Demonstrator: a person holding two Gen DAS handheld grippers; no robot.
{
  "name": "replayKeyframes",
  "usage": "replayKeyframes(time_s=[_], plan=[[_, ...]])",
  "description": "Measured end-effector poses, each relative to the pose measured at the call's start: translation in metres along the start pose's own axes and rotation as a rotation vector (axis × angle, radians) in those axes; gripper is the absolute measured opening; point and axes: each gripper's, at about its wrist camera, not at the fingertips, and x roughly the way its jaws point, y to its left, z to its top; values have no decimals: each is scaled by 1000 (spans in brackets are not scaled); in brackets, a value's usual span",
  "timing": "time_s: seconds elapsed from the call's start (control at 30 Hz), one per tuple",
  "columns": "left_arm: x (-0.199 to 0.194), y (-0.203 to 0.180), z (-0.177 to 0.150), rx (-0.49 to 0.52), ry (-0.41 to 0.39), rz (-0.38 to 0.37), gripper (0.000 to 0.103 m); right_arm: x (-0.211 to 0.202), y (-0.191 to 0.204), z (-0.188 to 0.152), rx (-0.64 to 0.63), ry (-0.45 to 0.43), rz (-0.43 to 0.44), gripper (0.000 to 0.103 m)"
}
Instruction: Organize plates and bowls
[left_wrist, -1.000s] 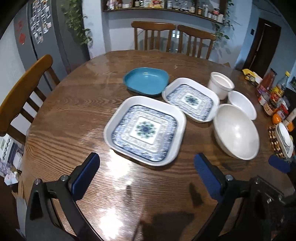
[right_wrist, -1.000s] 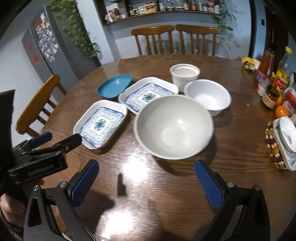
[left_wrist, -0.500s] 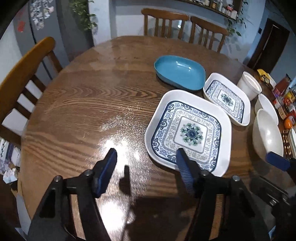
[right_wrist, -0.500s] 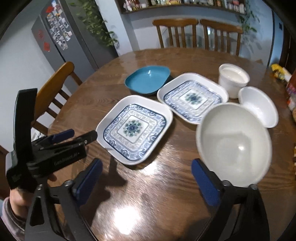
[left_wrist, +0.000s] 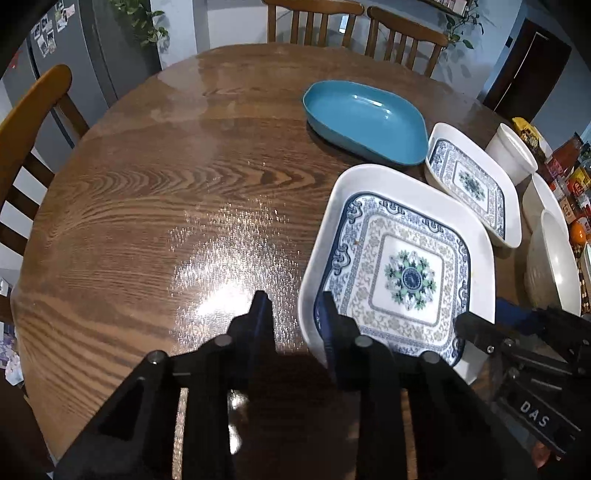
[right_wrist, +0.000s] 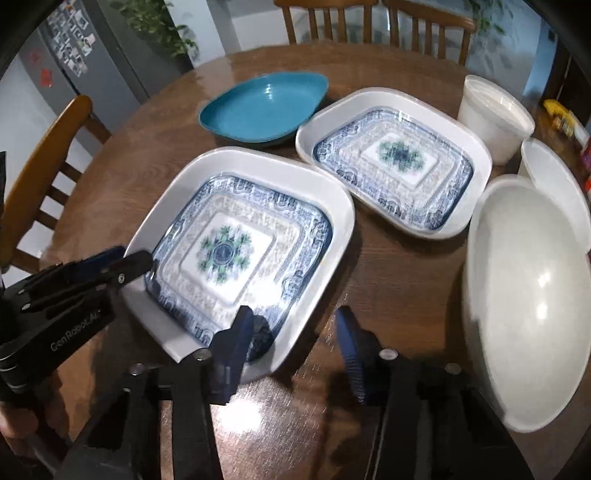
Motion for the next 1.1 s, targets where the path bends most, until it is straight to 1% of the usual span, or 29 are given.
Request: replayKeyframes(time_s=[0.03,0.07,0.1,0.13,0.17,0.27,0.4,0.5,0.6,0.63,0.73,0.87,1.1], plan=[[0,0,0,3,-2,-3,22,0,2,1,-8,-1,-2,32],[0,0,0,4,-2,-5,17,1,3,3,-17,-3,-14,25],[0,0,0,3,-3,-9,9,1,5,5,-28,-6,-21,19],[0,-2,1,5,-3,-7,9,1,6,5,-36,-8,-15,16],[0,-2,0,7,-4,-1,9,1,6,5,-44,-7,-11,16],[-7,4,-7,-22,-4,18,9,-1,10,5,-72,-4,-1,16],[-28,16,-21,-59,-35,56,9,-9,20,3,-108,-19,45,16],[-47,27,-35,-97,-58,99,8,-16,39,0,-160,-20,79,16],[-63,39,-49,-149,-67,117,8,-18,48,-1,-187,-11,100,16],[-67,42,-53,-162,-66,118,8,-18,55,-3,-213,0,126,16],[-72,50,-65,-194,-55,135,8,-14,66,-6,-248,20,148,16],[-69,55,-78,-229,-29,149,8,-8,74,-15,-277,49,162,16],[-69,64,-91,-283,-16,160,10,-5,83,-23,-311,78,164,16]])
